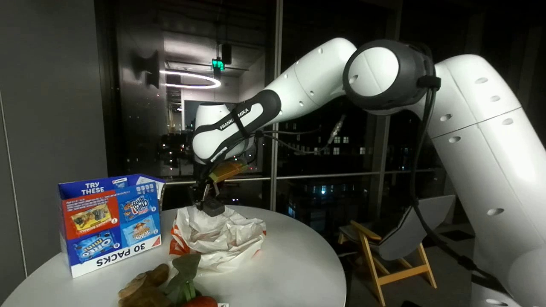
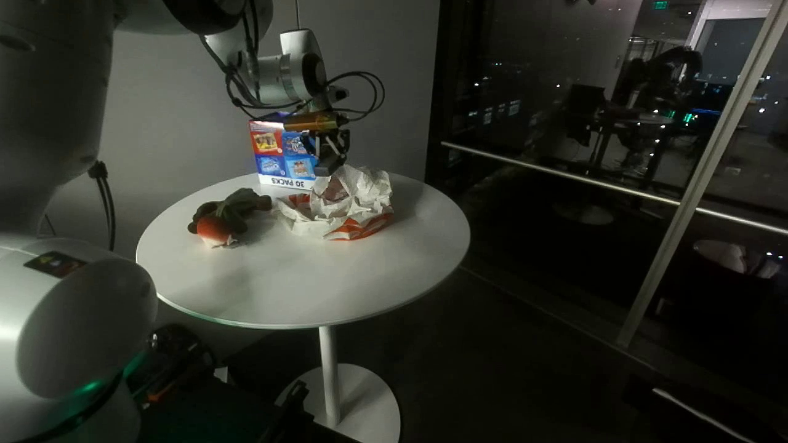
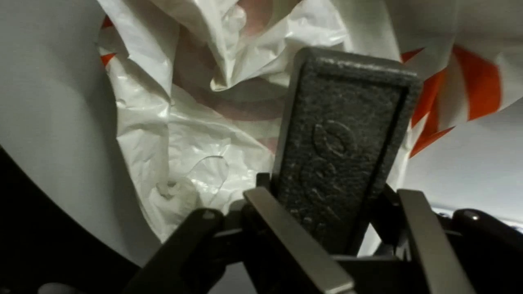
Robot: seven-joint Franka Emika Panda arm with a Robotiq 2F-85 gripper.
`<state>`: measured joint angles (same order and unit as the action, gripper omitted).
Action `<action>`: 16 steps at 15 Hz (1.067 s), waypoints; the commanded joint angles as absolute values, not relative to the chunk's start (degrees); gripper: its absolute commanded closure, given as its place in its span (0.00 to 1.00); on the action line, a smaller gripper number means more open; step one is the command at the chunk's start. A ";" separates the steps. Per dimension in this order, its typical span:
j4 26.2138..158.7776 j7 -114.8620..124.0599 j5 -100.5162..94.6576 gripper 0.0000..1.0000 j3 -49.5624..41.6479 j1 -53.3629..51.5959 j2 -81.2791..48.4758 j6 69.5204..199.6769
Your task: Remove the objects in the plastic bag and place them on the table
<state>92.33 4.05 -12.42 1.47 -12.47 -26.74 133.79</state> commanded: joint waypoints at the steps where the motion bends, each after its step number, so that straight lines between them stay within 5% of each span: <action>1: 101.08 -7.34 -6.87 0.67 6.84 -9.08 -18.78 130.12; 16: 121.88 -31.78 -4.76 0.67 8.74 -5.45 -11.08 112.58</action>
